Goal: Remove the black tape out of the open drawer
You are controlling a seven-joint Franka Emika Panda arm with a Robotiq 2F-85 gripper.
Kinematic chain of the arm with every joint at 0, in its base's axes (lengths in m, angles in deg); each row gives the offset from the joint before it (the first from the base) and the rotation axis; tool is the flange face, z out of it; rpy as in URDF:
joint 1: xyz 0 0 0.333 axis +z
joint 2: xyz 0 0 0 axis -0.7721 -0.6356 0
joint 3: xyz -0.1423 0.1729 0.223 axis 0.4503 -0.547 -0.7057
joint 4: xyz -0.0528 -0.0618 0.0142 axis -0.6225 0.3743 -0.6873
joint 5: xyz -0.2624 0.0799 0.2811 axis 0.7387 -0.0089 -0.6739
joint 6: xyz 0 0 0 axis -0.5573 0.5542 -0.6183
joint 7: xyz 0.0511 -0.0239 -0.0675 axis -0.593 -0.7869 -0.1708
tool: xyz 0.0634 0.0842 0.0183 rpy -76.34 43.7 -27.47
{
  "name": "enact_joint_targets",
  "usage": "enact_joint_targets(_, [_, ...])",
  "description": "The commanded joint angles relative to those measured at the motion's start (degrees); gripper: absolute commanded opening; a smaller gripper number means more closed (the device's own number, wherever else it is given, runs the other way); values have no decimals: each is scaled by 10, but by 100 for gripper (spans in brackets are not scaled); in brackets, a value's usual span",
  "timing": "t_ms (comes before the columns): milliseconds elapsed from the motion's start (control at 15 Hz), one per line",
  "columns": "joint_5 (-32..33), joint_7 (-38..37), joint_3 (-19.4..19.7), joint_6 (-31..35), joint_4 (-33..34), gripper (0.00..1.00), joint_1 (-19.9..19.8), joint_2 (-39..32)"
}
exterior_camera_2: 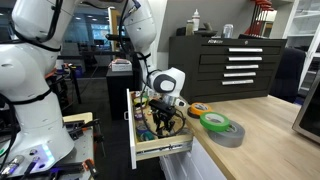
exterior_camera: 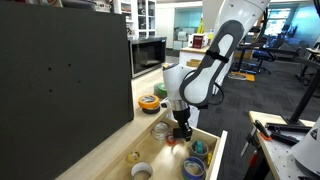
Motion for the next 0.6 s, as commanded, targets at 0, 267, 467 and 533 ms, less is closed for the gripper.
enact_joint_targets(0, [-8, 22, -17, 14, -14, 4, -21, 17])
enact_joint_targets(267, [-1, 26, -23, 19, -40, 2, -15, 56])
enact_joint_targets(467, [14, 26, -17, 23, -66, 3, -3, 106])
enact_joint_targets(533, [20, 26, -16, 25, -76, 2, 0, 126])
